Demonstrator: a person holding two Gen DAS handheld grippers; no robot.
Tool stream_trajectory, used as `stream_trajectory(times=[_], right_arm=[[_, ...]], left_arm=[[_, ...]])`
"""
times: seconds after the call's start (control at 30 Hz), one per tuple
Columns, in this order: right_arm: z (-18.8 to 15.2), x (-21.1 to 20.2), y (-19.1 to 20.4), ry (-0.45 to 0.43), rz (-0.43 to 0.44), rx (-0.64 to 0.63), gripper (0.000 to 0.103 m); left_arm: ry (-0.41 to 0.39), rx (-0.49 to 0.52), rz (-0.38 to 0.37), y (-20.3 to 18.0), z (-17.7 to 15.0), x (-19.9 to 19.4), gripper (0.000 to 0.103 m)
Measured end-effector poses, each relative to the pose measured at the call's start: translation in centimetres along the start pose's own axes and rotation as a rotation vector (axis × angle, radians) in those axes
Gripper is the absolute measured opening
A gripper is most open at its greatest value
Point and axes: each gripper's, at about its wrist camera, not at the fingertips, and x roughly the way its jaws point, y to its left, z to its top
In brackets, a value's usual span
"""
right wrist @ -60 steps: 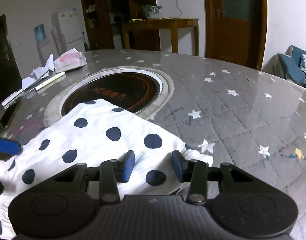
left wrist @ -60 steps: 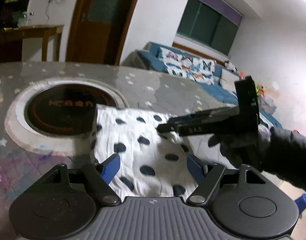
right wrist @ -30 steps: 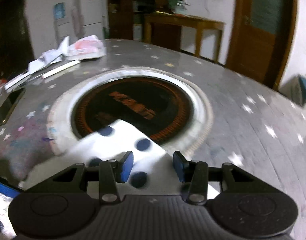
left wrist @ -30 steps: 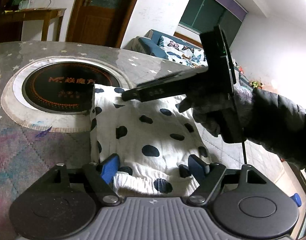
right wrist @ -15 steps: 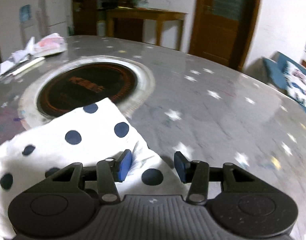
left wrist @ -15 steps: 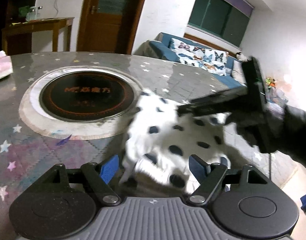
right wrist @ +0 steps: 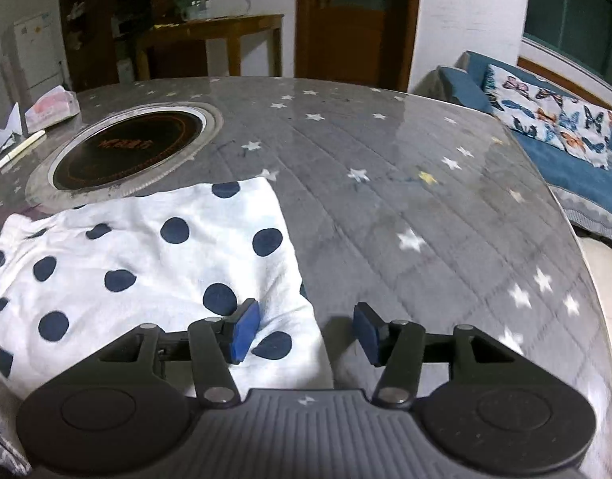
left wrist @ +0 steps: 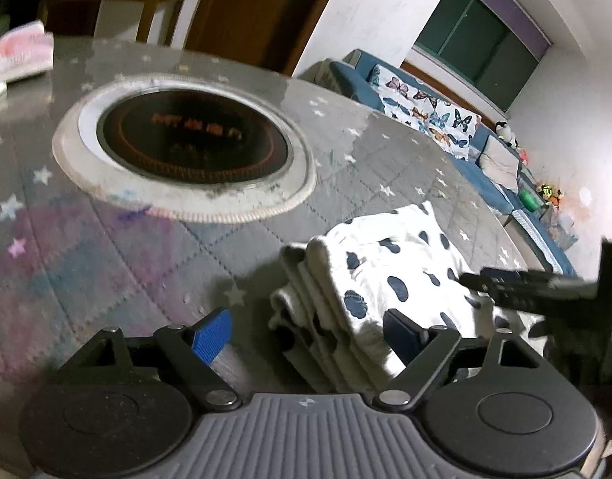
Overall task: Fold clothes
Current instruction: 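Open the right gripper and withdraw it from the folded pants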
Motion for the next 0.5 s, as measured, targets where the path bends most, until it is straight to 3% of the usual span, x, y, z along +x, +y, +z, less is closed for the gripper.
stream_trajectory(times=[0.07,0.13,0.4,0.5], right_arm=[[-0.5,-0.3,0.0,-0.009,0.0,0.029,0.053],[-0.7,-0.4,0.1,-0.02,-0.005,0.044,0.054],[-0.5,0.2,0.2,-0.052,-0.04,0.05,0.055],[0.3,1.1,-0.3,-0.064,-0.058,0.061,0.055]], left_arm=[[0.01,-0.024,-0.012,0.1,0.1,0.5,0.078],[0.022,-0.03,-0.03,0.0,0.4,0.9,0.062],[0.005,0.01,-0.025,-0.7,2.9,3.4,0.048],[-0.011,0.027,-0.016,-1.0,4.5,4.9,0.047]])
